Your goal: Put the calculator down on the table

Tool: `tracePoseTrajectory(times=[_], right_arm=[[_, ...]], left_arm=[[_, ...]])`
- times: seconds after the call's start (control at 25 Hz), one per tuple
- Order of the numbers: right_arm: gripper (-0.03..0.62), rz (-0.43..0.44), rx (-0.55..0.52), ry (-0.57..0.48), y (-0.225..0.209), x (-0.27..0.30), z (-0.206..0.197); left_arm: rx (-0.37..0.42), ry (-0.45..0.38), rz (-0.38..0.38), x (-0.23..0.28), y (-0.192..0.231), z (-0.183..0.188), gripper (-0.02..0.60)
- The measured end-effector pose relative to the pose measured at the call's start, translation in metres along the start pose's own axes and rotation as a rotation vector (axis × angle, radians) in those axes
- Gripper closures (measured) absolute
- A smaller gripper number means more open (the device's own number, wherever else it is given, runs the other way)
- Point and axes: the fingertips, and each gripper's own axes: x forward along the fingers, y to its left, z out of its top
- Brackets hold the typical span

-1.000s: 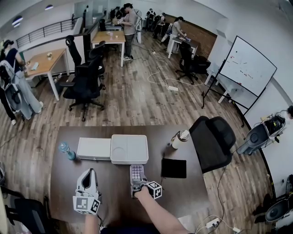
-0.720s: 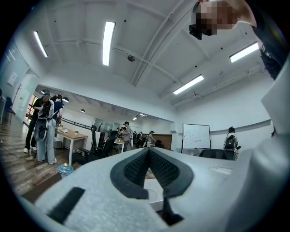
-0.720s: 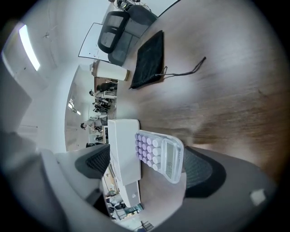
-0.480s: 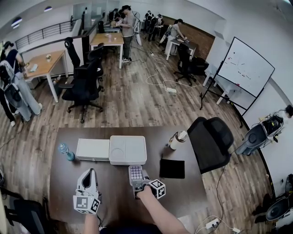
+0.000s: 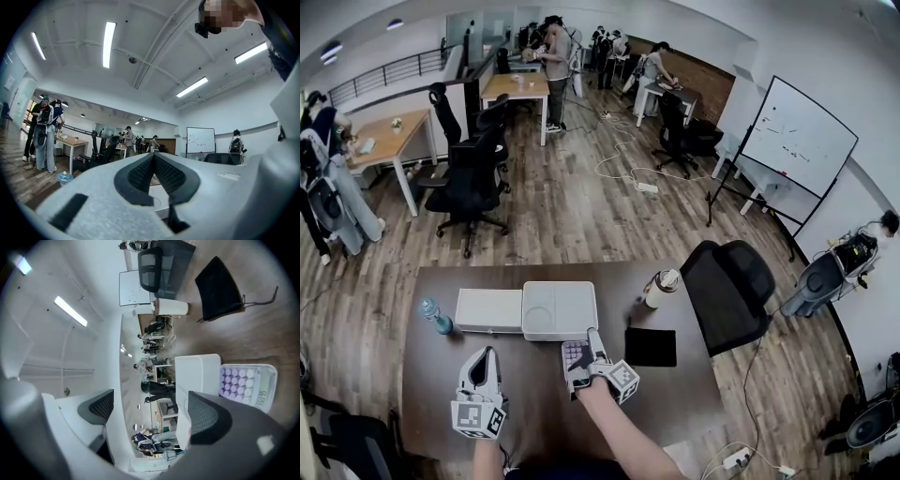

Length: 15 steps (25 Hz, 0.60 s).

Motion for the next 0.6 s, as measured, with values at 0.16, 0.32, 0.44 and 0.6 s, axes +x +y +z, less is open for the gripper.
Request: tracePoseTrajectory(times=[0.16, 0.32, 0.44, 0.6], right_arm=[[0.092, 0.081, -0.008, 0.005, 0.024, -0.001, -0.004], [0.094, 0.106, -0.013, 0.001, 0.033, -0.003, -0.003], [0.094, 0.127, -0.068, 0.01, 0.037, -0.005, 0.0], [0.101, 0.186, -0.246, 0.057, 0.061, -0.004, -0.004]], left_arm=[[0.007, 0.007, -0.007, 0.001, -0.003, 0.0, 0.586], [0.007, 0.004, -0.015, 0.002, -0.004, 0.001, 0.586], [0.008, 0.005, -0.016, 0.001, -0.005, -0.002, 0.586], [0.008, 0.012, -0.016, 0.003, -0.007, -0.004, 0.586]])
